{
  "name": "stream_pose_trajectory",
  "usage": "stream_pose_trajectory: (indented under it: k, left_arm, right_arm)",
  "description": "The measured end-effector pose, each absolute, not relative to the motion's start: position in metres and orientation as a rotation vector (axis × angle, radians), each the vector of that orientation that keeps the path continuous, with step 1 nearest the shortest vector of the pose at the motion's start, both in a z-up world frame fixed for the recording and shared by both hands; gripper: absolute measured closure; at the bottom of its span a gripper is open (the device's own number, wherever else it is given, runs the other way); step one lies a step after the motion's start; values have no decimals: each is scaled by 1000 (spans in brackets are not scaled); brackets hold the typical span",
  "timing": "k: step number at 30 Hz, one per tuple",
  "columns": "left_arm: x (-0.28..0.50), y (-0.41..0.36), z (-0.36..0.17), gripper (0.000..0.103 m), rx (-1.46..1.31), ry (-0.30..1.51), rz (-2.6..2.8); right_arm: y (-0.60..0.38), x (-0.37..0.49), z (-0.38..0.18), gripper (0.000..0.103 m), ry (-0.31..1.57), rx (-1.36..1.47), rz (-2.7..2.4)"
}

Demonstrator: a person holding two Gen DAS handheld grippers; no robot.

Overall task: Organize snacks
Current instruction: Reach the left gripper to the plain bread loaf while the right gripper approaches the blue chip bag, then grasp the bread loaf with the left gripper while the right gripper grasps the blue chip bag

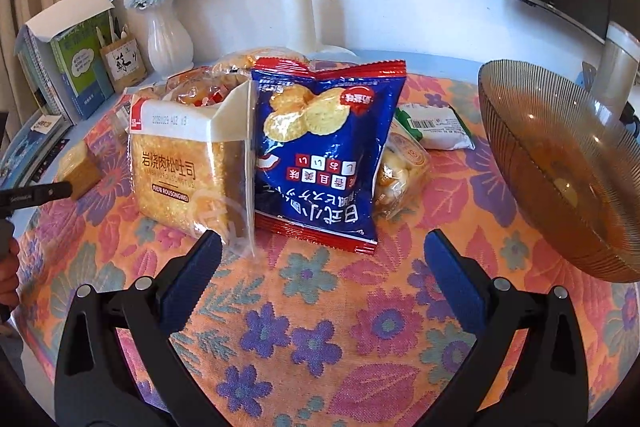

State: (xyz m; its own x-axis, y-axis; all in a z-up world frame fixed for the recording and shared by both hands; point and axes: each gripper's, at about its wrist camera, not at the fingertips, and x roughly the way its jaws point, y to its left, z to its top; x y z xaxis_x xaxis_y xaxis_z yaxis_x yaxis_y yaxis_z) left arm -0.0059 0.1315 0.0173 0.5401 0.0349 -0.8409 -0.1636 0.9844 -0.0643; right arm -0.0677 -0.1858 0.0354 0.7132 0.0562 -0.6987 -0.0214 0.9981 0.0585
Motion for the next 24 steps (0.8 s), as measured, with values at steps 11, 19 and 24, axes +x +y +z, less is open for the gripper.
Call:
stream_pose_trajectory:
  k: [11,19,24]
  left_arm:
    - [22,143,29,5,-296,996,-38]
    - [44,122,8,30,-147,975,103]
    - [42,123,11,47,-113,954,112]
  right_arm:
    - [-206,-73,43,3,719,140,9]
    - [-225,-53,59,16,722,184,22]
    - [-209,-26,53,34,744,161,117]
